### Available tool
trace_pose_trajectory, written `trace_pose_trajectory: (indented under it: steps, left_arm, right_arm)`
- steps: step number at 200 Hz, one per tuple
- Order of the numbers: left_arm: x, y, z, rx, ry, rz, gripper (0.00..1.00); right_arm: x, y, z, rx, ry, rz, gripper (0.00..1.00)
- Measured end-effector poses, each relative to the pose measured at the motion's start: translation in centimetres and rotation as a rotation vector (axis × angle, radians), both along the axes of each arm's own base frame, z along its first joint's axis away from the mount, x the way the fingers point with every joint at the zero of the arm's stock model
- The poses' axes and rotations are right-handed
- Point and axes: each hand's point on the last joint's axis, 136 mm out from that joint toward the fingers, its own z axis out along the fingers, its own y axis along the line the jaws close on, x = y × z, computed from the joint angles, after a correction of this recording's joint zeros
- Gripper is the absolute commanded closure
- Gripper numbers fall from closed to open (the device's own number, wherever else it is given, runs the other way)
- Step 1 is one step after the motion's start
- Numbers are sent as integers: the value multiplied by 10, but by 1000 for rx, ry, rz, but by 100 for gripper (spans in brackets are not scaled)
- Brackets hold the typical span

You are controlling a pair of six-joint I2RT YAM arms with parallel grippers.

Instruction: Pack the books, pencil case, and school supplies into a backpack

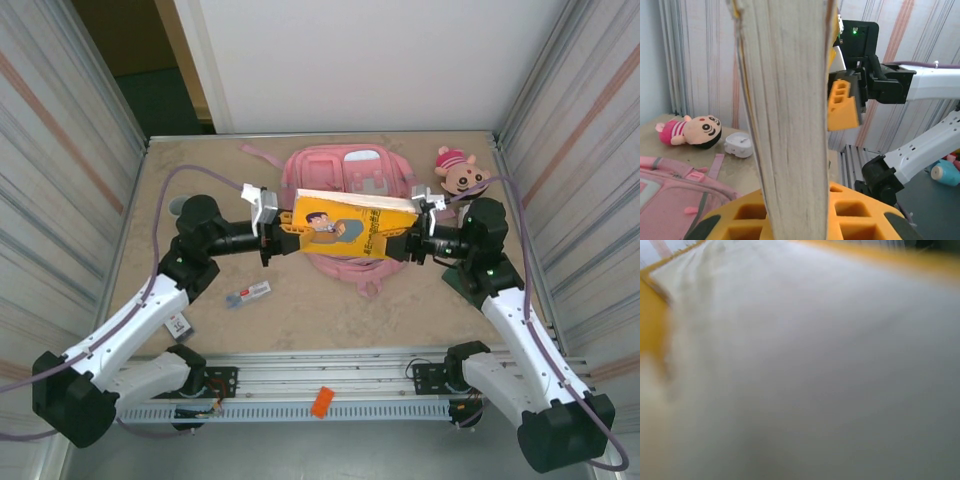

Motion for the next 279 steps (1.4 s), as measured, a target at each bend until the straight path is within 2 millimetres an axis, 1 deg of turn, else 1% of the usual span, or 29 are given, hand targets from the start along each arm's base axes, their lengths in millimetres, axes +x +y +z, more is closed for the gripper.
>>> trace_pose_trajectory:
  steps: [17, 26, 36, 44, 60, 71, 79, 90, 94, 104, 118, 130, 143, 162, 183, 201, 218, 245, 254, 258, 261, 271, 274, 277, 279]
  left_arm:
    - [5, 0, 1, -6, 10, 24, 63]
    - [11, 0, -1, 6, 1, 66, 53]
    - [19, 1, -6, 33, 9, 123, 45]
    - [28, 2, -12, 71, 4, 180, 37]
    - [39, -1, -24, 162, -26, 248, 28]
    - [44, -7, -34, 233, -44, 272, 25]
    - [48, -12, -44, 288, -64, 281, 23]
    - [55, -20, -61, 366, -82, 292, 22]
    - [59, -23, -70, 401, -91, 296, 20]
    - [66, -29, -89, 474, -98, 301, 19]
    - [80, -37, -121, 586, -105, 297, 16]
    - [92, -42, -146, 666, -110, 282, 15]
    - [102, -47, -171, 741, -120, 262, 13]
    - [114, -56, -199, 821, -130, 219, 12]
    - [124, -66, -219, 873, -145, 179, 11]
    - [132, -72, -232, 902, -156, 157, 11]
    - [140, -76, -245, 933, -156, 152, 11]
    - [152, -81, -269, 982, -143, 150, 11]
    - [155, -82, -279, 997, -135, 148, 16]
    - [156, -83, -282, 1003, -133, 147, 21]
    - [157, -82, -285, 1008, -129, 149, 28]
    - [159, -82, -291, 1020, -124, 151, 65]
    - [159, -82, -292, 1021, -120, 151, 73]
    - [158, -82, -293, 1022, -119, 150, 77]
    - [157, -82, -293, 1025, -118, 148, 82]
  right_arm:
    - [2, -3, 4, 14, -1, 1, 100]
    - [5, -7, 4, 21, 19, -12, 100]
    - [15, -18, 5, 32, 47, -68, 100]
    - [28, -31, 4, 43, 79, -139, 100]
    - [52, -57, -2, 65, 158, -295, 100]
    - [69, -75, -12, 74, 234, -413, 100]
    - [80, -86, -24, 70, 307, -483, 100]
    - [89, -93, -41, 57, 419, -535, 100]
    - [92, -95, -48, 49, 469, -553, 100]
    - [97, -99, -63, 28, 574, -590, 100]
    - [103, -106, -82, -6, 709, -648, 100]
    - [106, -113, -95, -26, 779, -700, 100]
    - [104, -121, -109, -47, 842, -765, 100]
    - [102, -133, -117, -60, 878, -848, 100]
    - [99, -146, -116, -58, 868, -920, 100]
    - [95, -152, -112, -52, 852, -949, 100]
    - [92, -152, -114, -52, 853, -953, 100]
    - [87, -152, -128, -64, 883, -953, 100]
    - [84, -152, -133, -71, 899, -956, 100]
    - [83, -152, -134, -73, 903, -957, 100]
    - [83, -152, -135, -74, 905, -958, 100]
    - [80, -152, -137, -77, 911, -959, 100]
    - [80, -152, -137, -77, 912, -959, 100]
    - [79, -152, -136, -77, 911, -959, 100]
    - [79, -152, -136, -77, 911, -959, 100]
